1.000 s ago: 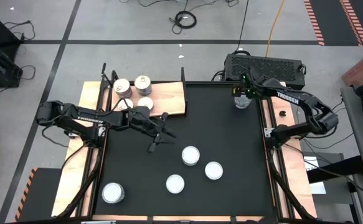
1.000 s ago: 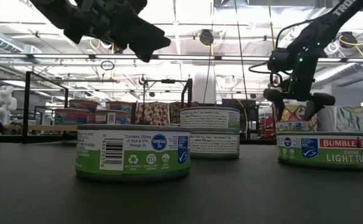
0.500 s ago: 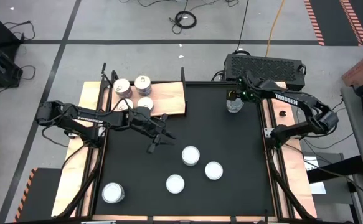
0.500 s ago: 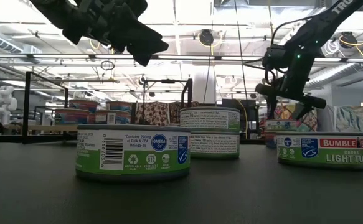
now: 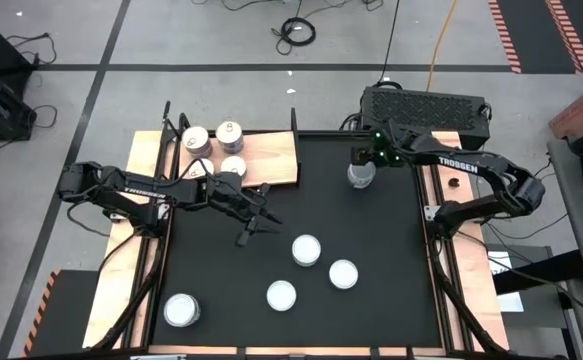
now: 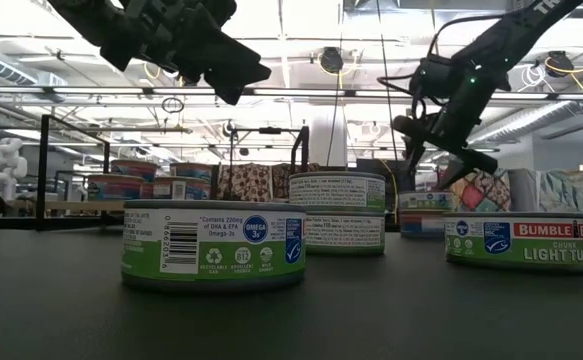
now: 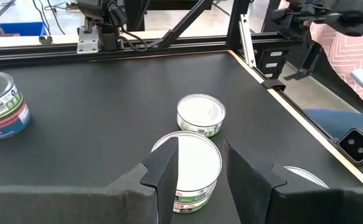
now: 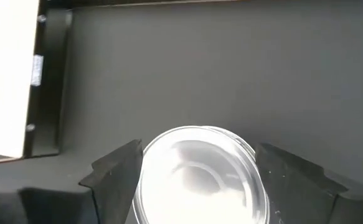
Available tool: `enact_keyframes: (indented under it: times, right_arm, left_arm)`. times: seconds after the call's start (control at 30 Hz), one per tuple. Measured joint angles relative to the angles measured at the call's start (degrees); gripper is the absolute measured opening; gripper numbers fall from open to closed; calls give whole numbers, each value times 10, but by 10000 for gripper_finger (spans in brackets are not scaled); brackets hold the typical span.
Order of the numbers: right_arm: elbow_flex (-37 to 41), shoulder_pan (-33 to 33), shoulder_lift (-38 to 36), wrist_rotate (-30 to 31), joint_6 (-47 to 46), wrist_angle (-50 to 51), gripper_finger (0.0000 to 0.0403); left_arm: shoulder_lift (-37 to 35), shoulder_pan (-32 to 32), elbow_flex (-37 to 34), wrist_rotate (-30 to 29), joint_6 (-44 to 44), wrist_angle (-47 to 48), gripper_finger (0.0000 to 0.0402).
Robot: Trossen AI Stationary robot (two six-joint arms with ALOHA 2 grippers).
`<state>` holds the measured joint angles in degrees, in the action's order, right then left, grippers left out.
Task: Stack canned seafood by type on shelf
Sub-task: Remove the green and white tuna can from the top of the blue and pink tuna can on the table
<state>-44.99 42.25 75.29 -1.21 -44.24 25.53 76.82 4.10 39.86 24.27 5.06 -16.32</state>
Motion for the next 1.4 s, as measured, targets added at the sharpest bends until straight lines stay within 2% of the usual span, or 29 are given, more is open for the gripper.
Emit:
enact_keyframes:
  times: [0.37, 0.73, 0.93, 1.1, 1.4]
  right_arm:
    - [-1, -35, -2, -5, -1, -9, 303]
    - [-1, -66, -46, -2, -2, -4, 303]
    - [-1, -103, -63, 45, -20, 8, 303]
    - [-1, -142, -62, 105, -26, 26, 303]
    - [-1, -202, -62, 148, -4, 30, 303]
  left_arm:
    - [0, 0, 0, 0, 0, -8, 130]
    - [0, 4, 0, -3, -15, -13, 130]
    - [0, 23, -2, -28, -33, -13, 130]
    - [-55, 51, -31, -119, -33, 38, 130]
    - [-161, 55, -84, -124, -48, 16, 130]
